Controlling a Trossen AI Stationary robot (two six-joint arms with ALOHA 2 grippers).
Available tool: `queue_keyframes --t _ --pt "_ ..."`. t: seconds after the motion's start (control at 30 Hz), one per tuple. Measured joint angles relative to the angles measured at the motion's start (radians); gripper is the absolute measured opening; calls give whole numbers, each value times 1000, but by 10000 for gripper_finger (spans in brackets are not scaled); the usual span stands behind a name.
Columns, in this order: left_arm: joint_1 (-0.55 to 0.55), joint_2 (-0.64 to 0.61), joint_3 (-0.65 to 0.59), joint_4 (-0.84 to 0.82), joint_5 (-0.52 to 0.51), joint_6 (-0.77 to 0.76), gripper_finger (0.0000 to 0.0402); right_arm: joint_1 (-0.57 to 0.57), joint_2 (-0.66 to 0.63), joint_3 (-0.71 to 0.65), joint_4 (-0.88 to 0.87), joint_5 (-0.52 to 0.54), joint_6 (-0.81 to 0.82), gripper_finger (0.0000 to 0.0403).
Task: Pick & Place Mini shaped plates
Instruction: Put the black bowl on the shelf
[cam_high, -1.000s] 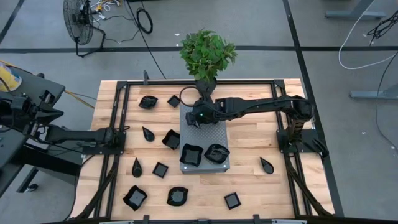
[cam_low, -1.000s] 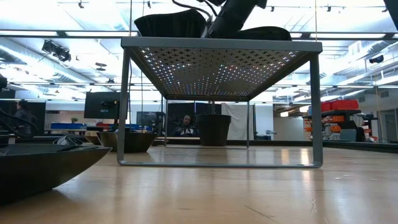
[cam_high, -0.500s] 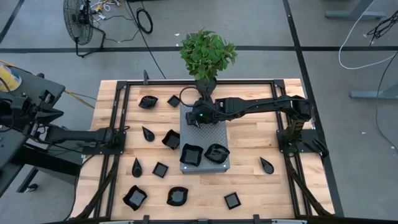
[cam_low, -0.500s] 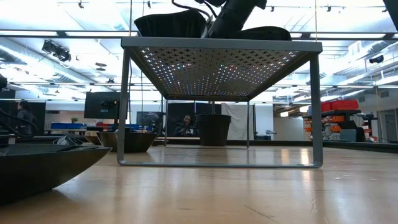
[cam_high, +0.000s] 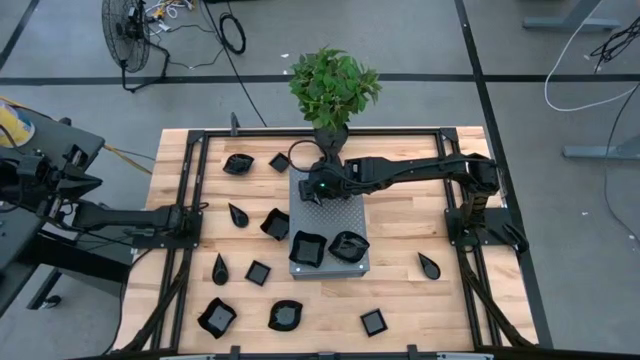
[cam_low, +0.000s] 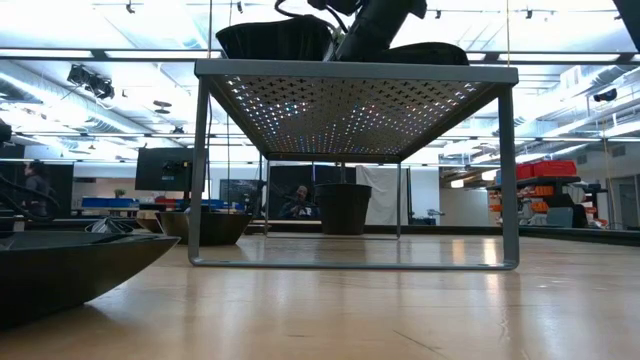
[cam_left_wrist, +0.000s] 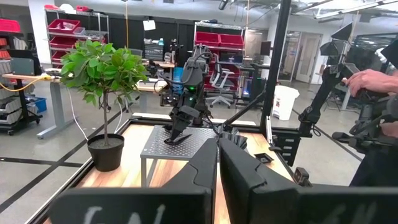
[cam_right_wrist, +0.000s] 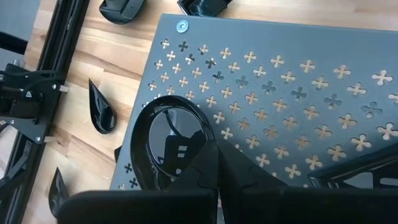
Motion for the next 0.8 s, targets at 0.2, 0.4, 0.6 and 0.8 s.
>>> queue_keyframes --t 0.2,0.4,0.6,0.8 --pt "0 0 0 0 0 0 23 -1 0 0 0 24 0 0" --pt "0 0 0 0 0 0 23 -2 0 0 0 35 -3 0" --pt "0 0 0 0 0 0 23 -2 0 0 1 50 -8 0" --pt "0 0 0 0 0 0 23 -2 0 0 1 51 -8 8"
